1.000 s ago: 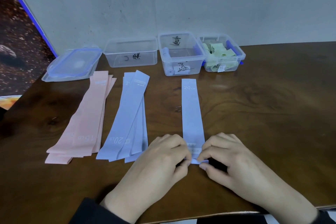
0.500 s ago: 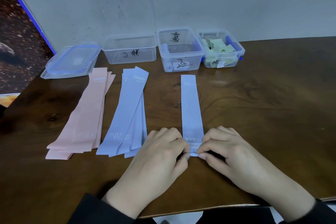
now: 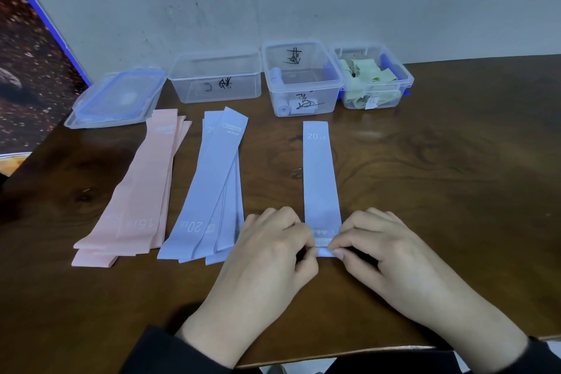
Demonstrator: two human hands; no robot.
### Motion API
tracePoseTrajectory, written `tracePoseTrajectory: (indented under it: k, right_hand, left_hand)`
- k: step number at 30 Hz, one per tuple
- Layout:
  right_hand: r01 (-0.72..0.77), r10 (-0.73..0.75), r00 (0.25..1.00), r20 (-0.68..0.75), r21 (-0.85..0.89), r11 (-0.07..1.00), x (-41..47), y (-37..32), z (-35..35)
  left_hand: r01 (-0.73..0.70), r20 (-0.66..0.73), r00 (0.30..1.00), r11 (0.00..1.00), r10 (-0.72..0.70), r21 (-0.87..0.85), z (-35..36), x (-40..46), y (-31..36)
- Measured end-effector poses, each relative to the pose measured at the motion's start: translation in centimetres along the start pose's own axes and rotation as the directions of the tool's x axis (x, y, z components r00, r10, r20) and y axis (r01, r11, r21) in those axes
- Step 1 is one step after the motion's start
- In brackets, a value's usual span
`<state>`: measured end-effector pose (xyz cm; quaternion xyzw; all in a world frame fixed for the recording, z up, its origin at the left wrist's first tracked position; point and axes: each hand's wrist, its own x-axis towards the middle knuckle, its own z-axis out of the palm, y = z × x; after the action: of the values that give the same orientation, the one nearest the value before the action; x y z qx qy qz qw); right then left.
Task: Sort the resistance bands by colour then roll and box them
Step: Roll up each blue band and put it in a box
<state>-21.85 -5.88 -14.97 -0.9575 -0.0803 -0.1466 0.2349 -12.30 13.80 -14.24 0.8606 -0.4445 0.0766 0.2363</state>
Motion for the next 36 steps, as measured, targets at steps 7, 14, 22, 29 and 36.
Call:
tracePoseTrajectory:
  k: [7,14,22,29,36]
  right_hand:
    - [-0.029,0.029,1.000,-0.006,0.020,0.999,0.20,0.38,0.15]
    - [-0.020,0.021,1.000,-0.021,0.045,0.999,-0.05,0.33,-0.02]
    - [-0.050,0.053,0.997,-0.053,0.056,0.997,0.04,0.33,-0.03]
    - [-0.063,0.062,0.996,-0.057,-0.029,0.998,0.22,0.52,0.28]
    - [-0.041,0.040,0.999,-0.032,-0.037,0.998,-0.02,0.54,0.29]
  left_hand:
    - [-0.010,-0.014,1.000,1.000,0.010,-0.004,-0.10,-0.13,-0.16]
    - [-0.054,0.003,0.999,0.998,0.054,0.037,-0.04,-0.26,-0.30]
    - [-0.045,-0.016,0.999,0.998,0.046,0.050,0.04,-0.15,-0.17]
    - [-0.025,-0.011,1.000,0.999,0.026,0.031,0.08,-0.20,-0.29]
    - [-0.049,0.005,0.999,0.998,0.049,0.043,-0.16,-0.26,-0.17]
